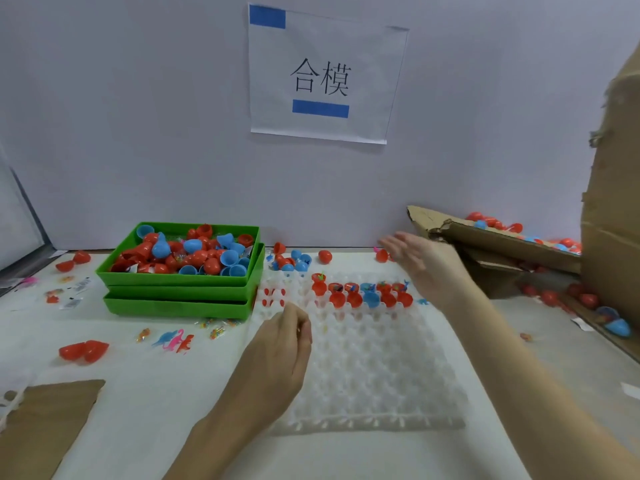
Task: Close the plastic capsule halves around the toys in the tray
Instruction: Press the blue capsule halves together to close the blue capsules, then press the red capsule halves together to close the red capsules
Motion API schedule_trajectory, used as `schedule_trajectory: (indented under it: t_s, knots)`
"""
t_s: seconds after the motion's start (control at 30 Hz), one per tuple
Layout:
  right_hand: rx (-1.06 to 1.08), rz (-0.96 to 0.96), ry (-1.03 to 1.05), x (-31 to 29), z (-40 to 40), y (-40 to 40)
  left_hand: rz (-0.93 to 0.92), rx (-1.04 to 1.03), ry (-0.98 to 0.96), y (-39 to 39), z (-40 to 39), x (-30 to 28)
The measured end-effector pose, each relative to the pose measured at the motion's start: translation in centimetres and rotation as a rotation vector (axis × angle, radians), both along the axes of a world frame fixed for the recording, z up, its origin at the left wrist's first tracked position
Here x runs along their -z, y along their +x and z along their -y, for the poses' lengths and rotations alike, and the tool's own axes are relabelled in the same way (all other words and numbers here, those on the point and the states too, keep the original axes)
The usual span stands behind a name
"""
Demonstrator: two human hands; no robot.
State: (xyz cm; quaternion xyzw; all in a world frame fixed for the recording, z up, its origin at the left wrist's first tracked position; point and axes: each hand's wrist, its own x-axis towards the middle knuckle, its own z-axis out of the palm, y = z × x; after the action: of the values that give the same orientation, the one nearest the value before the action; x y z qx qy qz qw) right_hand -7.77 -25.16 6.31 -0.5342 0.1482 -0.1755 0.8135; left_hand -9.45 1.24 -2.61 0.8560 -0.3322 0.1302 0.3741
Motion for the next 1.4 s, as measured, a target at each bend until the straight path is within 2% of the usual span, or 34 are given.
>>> schedule_trajectory:
  t_s: [0.2,0.37,0.43,0.5,0.63,0.7,0.87,1.03,1.1,1.23,1.4]
  knots:
    - [0.059,-0.015,-0.372,4.9,-4.0,-3.8,0.08,-0.028,0.106,-0.4,-0.1,0.2]
    - [0.008,0.0,-0.698,6.2,-5.4,-4.0,0.005,-0.186,0.019,-0.6,0.7,-0.1]
    - [0.04,-0.005,-0.885,6.9,-5.7,-3.6,0.025,-0.274,0.116,0.2,1.9,-0.7]
    - [0.076,0.017,-0.985,7.2,-5.9,-3.4,0.011,-0.308,0.243,2.4,3.9,-1.8]
    - [0.067,0.098,-1.009,7.4,-6.1,-3.7,-0.24,-0.351,0.316,10.7,8.8,-4.9]
    - [0.069,0.11,-1.023,7.3,-6.1,-3.9,-0.291,-0.395,0.361,15.2,10.2,-5.2]
    - [0.081,0.101,-1.043,7.1,-6.0,-4.1,-0.226,-0.513,0.462,21.7,11.4,-3.1]
    - [0.07,0.094,-1.028,6.9,-5.9,-4.1,-0.266,-0.572,0.592,25.6,10.7,-0.5]
    - [0.068,0.103,-1.021,6.8,-5.9,-4.1,-0.257,-0.567,0.679,26.5,10.8,0.0]
    - [0.062,0.107,-1.017,6.7,-5.9,-4.1,-0.23,-0.607,0.734,26.9,11.2,0.2]
    - [0.053,0.076,-1.019,6.9,-5.9,-4.1,-0.186,-0.552,0.842,26.7,10.9,-0.2]
